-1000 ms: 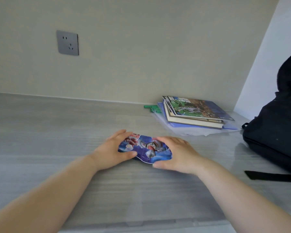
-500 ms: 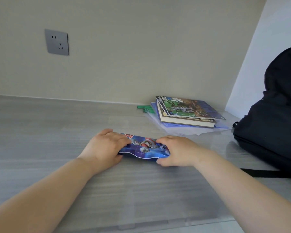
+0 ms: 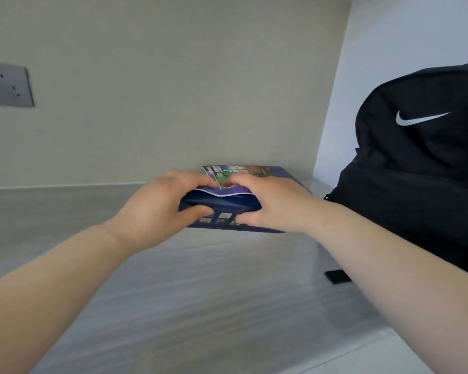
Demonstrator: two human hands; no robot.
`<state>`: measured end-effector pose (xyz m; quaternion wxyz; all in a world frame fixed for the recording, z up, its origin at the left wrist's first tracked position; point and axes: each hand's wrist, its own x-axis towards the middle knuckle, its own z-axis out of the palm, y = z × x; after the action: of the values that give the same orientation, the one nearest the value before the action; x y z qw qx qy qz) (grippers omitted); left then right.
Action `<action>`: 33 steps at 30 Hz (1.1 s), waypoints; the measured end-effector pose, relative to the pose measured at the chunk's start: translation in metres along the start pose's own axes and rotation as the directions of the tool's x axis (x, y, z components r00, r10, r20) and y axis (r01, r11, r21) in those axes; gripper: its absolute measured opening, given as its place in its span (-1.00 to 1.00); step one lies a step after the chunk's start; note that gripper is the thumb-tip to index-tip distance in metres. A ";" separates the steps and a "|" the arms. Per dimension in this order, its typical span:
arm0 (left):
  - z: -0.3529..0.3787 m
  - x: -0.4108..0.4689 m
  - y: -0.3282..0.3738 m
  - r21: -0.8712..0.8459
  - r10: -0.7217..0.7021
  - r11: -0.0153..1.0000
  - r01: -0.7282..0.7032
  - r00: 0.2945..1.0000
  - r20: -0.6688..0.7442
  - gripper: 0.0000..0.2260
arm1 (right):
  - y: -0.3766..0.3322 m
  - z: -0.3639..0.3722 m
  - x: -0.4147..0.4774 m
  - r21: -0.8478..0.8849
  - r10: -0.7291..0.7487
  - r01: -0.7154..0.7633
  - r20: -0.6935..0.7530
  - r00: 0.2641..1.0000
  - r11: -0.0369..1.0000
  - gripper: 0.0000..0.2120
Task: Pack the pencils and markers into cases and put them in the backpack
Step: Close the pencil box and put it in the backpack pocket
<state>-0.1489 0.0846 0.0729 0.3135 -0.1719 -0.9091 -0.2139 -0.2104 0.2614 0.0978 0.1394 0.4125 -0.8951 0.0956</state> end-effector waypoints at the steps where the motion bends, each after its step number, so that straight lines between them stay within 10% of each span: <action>1: 0.005 0.011 0.004 -0.039 -0.024 0.999 0.024 1.000 0.008 -0.68 | 0.009 -0.006 -0.004 0.036 0.027 -0.028 0.037 0.999 0.999 -0.55; 10: 0.067 0.103 0.040 -0.327 -0.065 0.945 0.018 0.989 -0.134 -0.69 | 0.132 -0.057 -0.055 0.419 0.345 -0.271 -0.109 0.932 0.866 -0.75; 22: 0.196 0.222 0.106 -0.084 0.160 0.986 -0.146 0.968 0.192 -0.58 | 0.248 -0.123 -0.095 0.802 0.599 0.118 -0.526 0.603 0.586 -0.68; 33: 0.203 0.225 0.104 0.039 0.372 0.923 -0.383 0.913 0.170 -0.79 | 0.261 -0.112 -0.072 0.823 0.561 -0.072 -0.317 0.764 0.563 -0.79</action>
<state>-0.3707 0.3141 0.1029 0.2814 -0.3493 -0.8879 -0.1022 -0.3464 0.5119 0.1648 0.1786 0.2078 -0.7460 0.6070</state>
